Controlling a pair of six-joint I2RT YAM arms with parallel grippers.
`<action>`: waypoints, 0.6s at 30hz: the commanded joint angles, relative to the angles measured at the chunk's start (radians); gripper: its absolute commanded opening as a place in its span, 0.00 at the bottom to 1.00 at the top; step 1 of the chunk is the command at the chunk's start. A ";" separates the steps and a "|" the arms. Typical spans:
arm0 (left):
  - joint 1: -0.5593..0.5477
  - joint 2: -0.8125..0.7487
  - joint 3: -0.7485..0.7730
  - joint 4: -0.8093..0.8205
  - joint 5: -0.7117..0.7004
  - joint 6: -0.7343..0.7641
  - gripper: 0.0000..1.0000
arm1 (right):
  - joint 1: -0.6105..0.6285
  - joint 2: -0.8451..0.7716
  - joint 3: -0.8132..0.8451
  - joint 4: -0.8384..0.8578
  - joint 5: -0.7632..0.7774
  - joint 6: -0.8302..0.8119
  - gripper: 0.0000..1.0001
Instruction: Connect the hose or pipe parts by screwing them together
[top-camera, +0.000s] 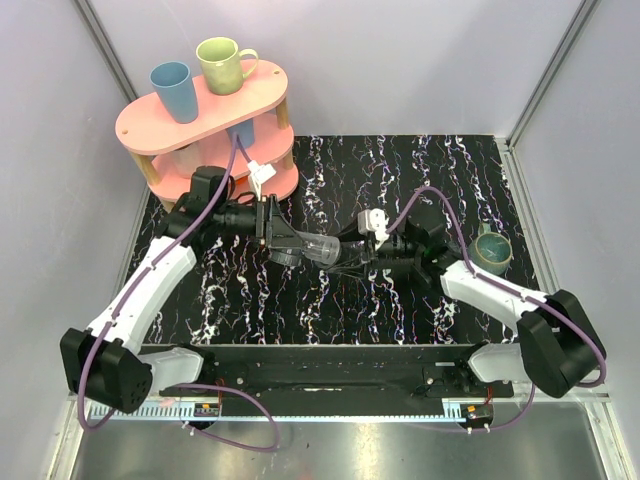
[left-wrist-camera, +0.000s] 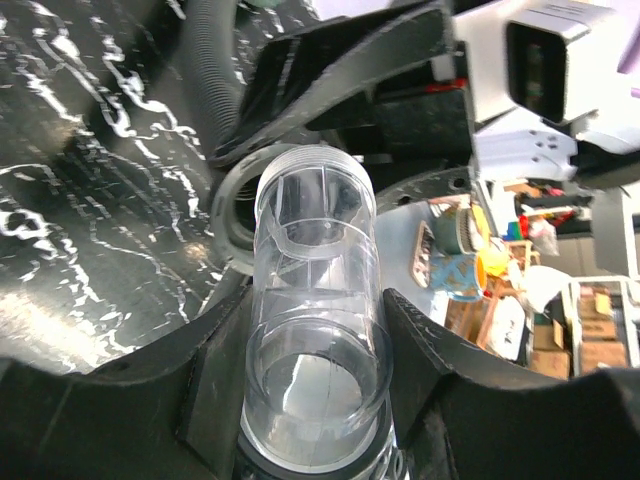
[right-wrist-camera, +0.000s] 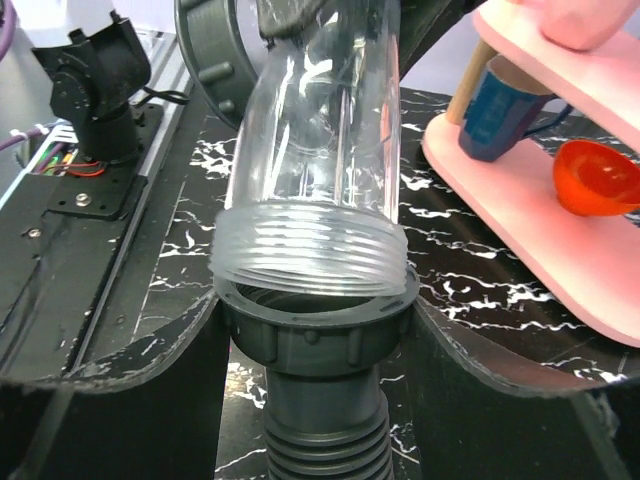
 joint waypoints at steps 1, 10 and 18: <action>-0.012 0.001 0.066 -0.180 -0.247 0.110 0.00 | 0.028 -0.079 0.028 0.111 0.061 -0.024 0.12; -0.020 -0.045 0.070 -0.226 -0.334 0.136 0.00 | 0.042 -0.078 0.019 0.123 0.084 0.019 0.31; -0.035 -0.028 0.022 -0.202 -0.342 0.139 0.00 | 0.068 -0.062 0.017 0.111 0.087 0.033 0.38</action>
